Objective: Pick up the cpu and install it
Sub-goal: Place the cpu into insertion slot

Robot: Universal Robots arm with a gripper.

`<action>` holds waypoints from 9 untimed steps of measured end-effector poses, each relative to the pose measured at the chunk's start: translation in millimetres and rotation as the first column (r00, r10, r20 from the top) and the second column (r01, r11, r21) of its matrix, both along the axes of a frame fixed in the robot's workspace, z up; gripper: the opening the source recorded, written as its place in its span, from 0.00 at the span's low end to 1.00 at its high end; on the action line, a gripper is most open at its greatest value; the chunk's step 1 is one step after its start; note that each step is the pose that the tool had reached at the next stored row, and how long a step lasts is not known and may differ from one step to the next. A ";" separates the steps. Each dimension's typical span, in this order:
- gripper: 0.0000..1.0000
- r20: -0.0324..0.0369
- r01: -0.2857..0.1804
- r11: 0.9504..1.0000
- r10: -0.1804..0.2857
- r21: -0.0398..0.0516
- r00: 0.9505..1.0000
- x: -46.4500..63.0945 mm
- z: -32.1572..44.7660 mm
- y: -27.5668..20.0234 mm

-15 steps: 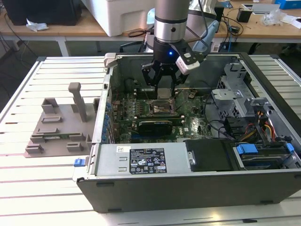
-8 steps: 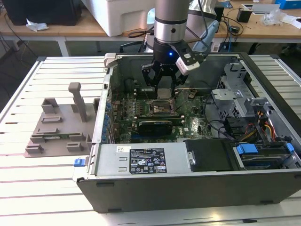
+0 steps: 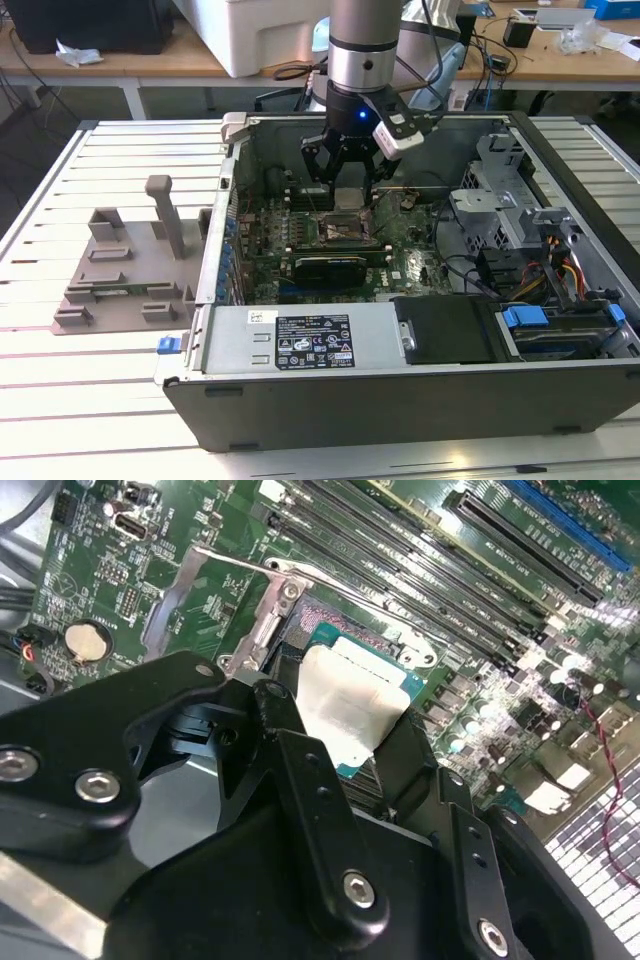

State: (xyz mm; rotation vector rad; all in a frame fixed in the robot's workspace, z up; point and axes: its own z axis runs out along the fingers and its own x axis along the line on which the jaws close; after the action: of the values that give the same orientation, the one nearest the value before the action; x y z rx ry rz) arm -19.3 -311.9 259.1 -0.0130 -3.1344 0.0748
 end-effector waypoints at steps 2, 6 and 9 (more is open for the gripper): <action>0.54 0.000 0.033 0.999 -0.033 0.000 0.999 0.0 0.0 0.0; 0.54 0.000 0.090 0.996 -0.090 -0.001 0.996 0.0 0.0 0.0; 0.54 0.000 0.131 0.991 -0.131 -0.001 0.991 0.0 0.0 0.0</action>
State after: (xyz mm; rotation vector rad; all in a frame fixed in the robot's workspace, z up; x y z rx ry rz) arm -19.3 -311.9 259.1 -0.2185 -3.1237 0.0761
